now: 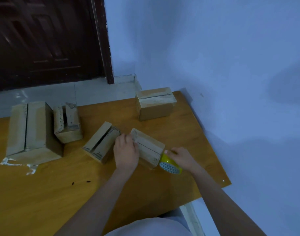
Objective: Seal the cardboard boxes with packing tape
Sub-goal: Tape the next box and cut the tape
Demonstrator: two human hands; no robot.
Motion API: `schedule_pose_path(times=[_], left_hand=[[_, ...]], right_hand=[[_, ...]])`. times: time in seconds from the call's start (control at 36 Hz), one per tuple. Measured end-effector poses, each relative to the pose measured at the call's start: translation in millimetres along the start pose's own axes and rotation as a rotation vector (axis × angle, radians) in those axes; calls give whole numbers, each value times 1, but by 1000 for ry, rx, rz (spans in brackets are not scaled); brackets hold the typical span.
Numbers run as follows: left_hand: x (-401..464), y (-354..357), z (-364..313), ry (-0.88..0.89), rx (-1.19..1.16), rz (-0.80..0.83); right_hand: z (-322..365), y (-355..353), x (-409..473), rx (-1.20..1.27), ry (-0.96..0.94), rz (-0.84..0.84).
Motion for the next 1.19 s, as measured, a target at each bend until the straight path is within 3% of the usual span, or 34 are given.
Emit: schedule_pose_path(times=[0.11, 0.25, 0.42, 0.56, 0.67, 0.75, 0.83, 0.92, 1.08, 1.19], left_hand=[[-5, 15, -32, 162, 187, 147], [-12, 38, -41, 167, 318, 306], [-15, 43, -36, 206, 340, 289], [-15, 47, -36, 206, 325, 274], [-11, 46, -34, 190, 319, 249], [-9, 40, -40, 228, 271, 141], [-14, 32, -56, 419, 256, -19], [-18, 28, -68, 554, 251, -55], [-27, 33, -69, 509, 314, 59], [-38, 47, -67, 494, 400, 143]], right_hand=[[-10, 11, -12, 451, 81, 94], [-19, 27, -26, 603, 36, 131], [-28, 36, -28, 496, -9, 51], [-38, 45, -19, 111, 27, -11], [-36, 44, -12, 57, 63, -40], [-33, 43, -11, 54, 85, -27], [-35, 47, -8, 39, 99, 24], [-39, 52, -5, 37, 109, 38], [-37, 58, -11, 198, 80, 4], [-45, 65, -19, 475, 74, 50]])
Point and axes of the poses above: each hand's wrist, its own x-axis towards the middle knuckle, its own y-axis out of the palm, z = x × y, the point moved 8 cm from there along x, towards the middle knuckle, and after that the axes turned 10 degrees about x, right-handed, at the moved point
